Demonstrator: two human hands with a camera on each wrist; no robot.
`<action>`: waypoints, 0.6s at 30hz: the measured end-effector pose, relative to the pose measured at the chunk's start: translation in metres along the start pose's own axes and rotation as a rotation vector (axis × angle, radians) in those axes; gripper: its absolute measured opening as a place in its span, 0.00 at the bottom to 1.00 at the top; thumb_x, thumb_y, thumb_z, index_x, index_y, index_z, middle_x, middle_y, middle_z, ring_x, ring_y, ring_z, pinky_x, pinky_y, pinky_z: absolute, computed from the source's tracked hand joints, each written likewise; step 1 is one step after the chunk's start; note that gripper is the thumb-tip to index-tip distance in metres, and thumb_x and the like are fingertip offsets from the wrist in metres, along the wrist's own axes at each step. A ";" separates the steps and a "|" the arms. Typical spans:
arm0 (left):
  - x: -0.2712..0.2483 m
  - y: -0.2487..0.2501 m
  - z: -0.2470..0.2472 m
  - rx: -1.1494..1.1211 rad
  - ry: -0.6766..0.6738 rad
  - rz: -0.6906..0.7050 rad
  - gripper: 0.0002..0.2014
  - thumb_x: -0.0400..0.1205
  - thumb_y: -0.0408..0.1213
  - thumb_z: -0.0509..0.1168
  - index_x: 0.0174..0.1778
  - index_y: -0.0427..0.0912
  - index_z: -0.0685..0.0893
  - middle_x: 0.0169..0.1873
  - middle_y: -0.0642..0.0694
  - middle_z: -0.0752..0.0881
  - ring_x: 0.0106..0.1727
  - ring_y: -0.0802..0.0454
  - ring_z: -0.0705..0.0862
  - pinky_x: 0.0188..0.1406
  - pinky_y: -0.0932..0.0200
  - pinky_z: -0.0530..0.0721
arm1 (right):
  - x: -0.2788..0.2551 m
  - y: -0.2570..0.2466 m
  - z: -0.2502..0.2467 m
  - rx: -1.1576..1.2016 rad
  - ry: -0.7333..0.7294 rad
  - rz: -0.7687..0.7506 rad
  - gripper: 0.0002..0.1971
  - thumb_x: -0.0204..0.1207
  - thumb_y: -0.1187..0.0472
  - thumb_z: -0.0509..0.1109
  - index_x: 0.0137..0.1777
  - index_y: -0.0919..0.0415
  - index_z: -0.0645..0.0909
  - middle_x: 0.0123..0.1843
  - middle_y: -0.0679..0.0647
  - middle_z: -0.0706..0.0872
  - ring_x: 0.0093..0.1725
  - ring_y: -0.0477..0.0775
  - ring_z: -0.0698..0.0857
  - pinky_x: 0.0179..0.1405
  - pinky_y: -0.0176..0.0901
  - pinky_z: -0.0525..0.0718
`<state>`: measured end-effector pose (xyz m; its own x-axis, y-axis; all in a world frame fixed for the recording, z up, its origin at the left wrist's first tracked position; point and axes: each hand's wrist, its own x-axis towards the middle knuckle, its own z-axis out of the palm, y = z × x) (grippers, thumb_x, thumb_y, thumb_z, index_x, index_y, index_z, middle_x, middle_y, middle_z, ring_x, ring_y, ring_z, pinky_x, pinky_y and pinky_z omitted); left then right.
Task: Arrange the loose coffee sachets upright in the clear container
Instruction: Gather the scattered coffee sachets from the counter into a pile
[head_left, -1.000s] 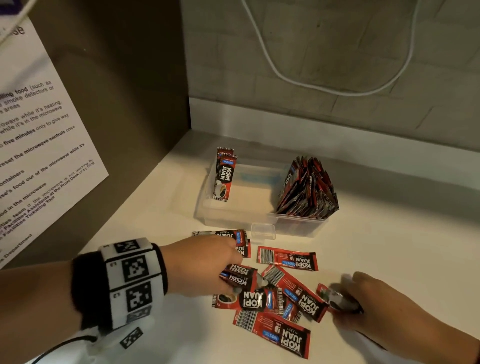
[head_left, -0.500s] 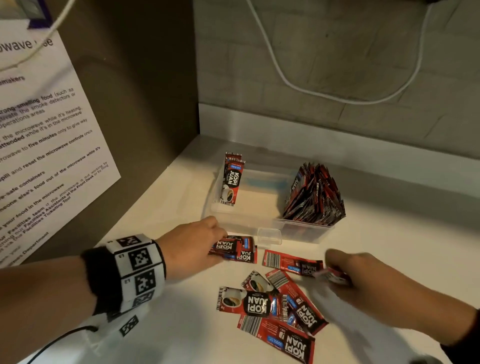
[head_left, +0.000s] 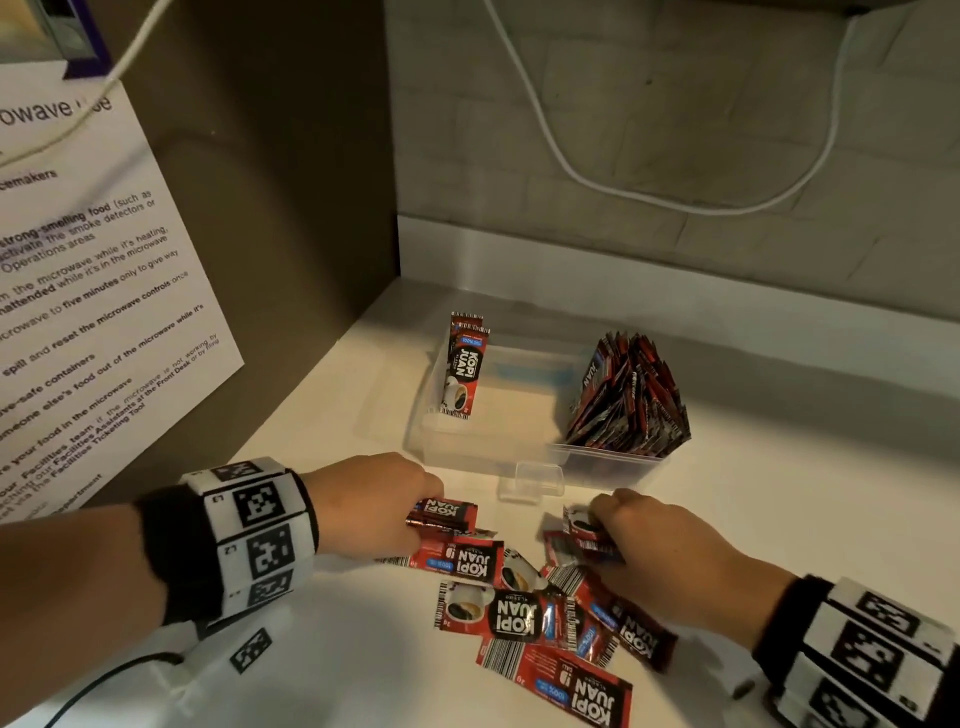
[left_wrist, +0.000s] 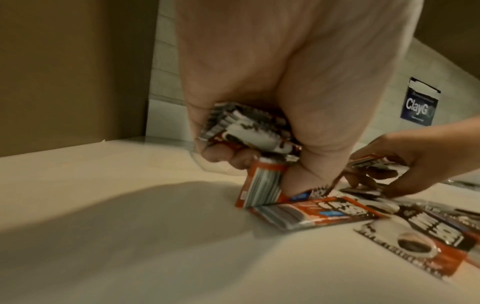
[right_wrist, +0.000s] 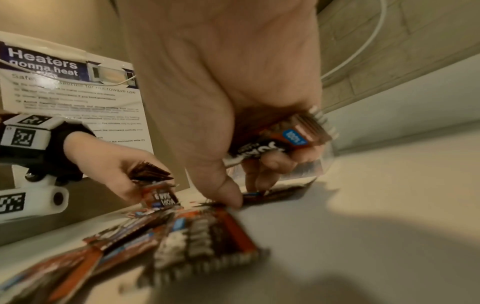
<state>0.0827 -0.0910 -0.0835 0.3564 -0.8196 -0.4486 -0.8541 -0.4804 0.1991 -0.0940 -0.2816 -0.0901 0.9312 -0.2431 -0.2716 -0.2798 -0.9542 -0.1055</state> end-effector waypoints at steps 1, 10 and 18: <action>0.000 0.001 0.000 0.021 -0.006 -0.004 0.08 0.79 0.42 0.63 0.52 0.49 0.81 0.48 0.50 0.84 0.47 0.51 0.83 0.47 0.53 0.83 | -0.002 0.000 0.000 -0.032 0.006 0.005 0.17 0.80 0.49 0.62 0.68 0.50 0.72 0.61 0.48 0.80 0.53 0.49 0.83 0.51 0.38 0.80; -0.005 0.016 -0.010 -0.098 -0.002 0.035 0.07 0.85 0.44 0.60 0.57 0.53 0.69 0.50 0.50 0.83 0.46 0.53 0.84 0.45 0.54 0.86 | -0.008 0.005 -0.002 0.117 -0.099 0.004 0.30 0.72 0.44 0.70 0.71 0.49 0.65 0.59 0.45 0.71 0.52 0.47 0.81 0.53 0.40 0.83; -0.008 0.025 0.011 -0.006 -0.068 0.073 0.26 0.74 0.48 0.71 0.66 0.52 0.72 0.53 0.54 0.73 0.51 0.54 0.78 0.48 0.58 0.81 | 0.000 -0.002 -0.010 0.100 -0.097 -0.024 0.14 0.71 0.50 0.72 0.55 0.47 0.77 0.51 0.45 0.78 0.50 0.46 0.79 0.52 0.40 0.81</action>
<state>0.0542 -0.0930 -0.0843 0.2664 -0.8294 -0.4910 -0.8745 -0.4222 0.2388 -0.0915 -0.2817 -0.0800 0.9126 -0.1975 -0.3581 -0.2839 -0.9362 -0.2072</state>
